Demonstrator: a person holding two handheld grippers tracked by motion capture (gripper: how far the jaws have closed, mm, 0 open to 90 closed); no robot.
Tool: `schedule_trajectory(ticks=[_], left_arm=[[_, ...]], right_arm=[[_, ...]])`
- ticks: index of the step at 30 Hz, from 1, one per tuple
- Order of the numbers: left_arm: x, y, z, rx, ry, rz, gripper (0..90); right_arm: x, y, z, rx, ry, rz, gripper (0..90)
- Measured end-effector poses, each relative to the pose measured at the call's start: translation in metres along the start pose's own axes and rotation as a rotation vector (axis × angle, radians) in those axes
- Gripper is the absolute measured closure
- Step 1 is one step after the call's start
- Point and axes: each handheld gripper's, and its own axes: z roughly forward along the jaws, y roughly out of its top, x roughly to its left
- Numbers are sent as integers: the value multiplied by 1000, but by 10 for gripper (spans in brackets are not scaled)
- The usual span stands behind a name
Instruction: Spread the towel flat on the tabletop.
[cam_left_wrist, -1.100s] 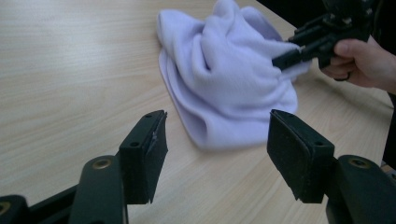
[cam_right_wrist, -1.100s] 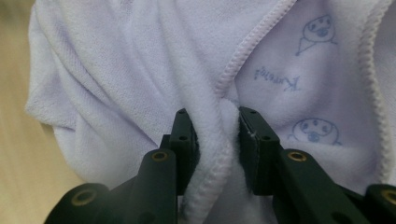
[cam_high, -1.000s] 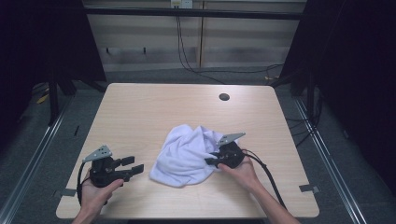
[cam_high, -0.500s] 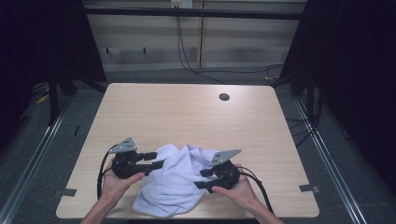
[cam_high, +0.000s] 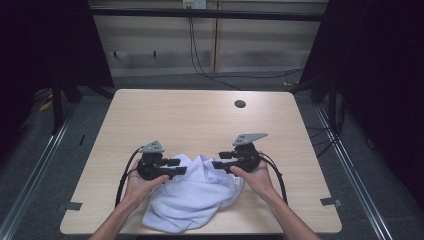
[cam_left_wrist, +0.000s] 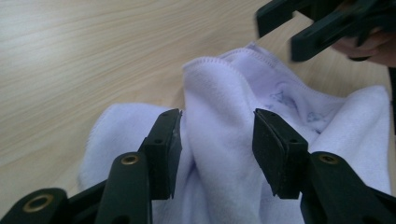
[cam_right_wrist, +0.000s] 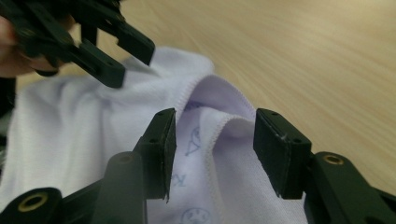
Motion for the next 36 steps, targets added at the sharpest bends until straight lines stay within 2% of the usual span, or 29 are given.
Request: schedule_trajectory(ticks=[3,4,5,7,8,9,11,13,15,16,17,19,20,21,22,25,26,27,32,34,36], left_arm=[[-2,2,4,2,-38,0,509],[-2,2,4,2,-38,0,502],[-4,0,8,28,-33,16,501],[-4,-2,12,47,-32,24,516],[-5,-4,14,57,-15,30,551],[-5,-6,16,75,-17,35,602],[-4,-8,18,101,-52,25,729],[-3,-6,12,75,-43,19,807],[-1,-3,0,20,-37,6,828],[-1,-3,0,20,-37,6,831],[2,1,-14,-41,-25,-3,833],[5,5,-31,-114,-11,-17,834],[5,5,-31,-114,-11,-17,835],[6,8,-47,-181,2,-31,837],[7,9,-55,-208,2,-38,838],[8,13,-74,-264,32,-34,839],[8,13,-74,-264,32,-34,840],[9,16,-85,-306,47,-37,840],[12,32,-107,-371,111,-28,842],[13,43,-119,-409,130,-23,842],[13,56,-132,-440,154,-6,843]], right_arm=[[-4,-1,17,53,1,-14,491],[-4,-2,22,65,-5,-15,494],[-4,-4,29,77,-10,-23,500],[-6,-8,37,88,9,-12,526],[-7,-10,42,100,16,-12,560],[-7,-12,47,120,26,-15,606],[-6,-14,52,139,57,-16,791],[-5,-13,51,119,54,-19,882],[-6,-7,41,96,41,-10,886],[-7,-4,34,73,35,-5,886],[-9,0,24,49,28,-1,886],[-14,6,4,-6,3,15,886],[-14,6,4,-6,3,15,886],[-18,11,-20,-56,-35,21,886],[-21,12,-28,-76,-39,32,886],[-29,15,-53,-147,-68,71,886],[-29,15,-53,-147,-68,71,886],[-34,18,-68,-187,-88,90,886],[-34,35,-91,-240,-140,96,884],[-32,46,-99,-260,-157,90,883],[-33,57,-106,-271,-179,104,882]])
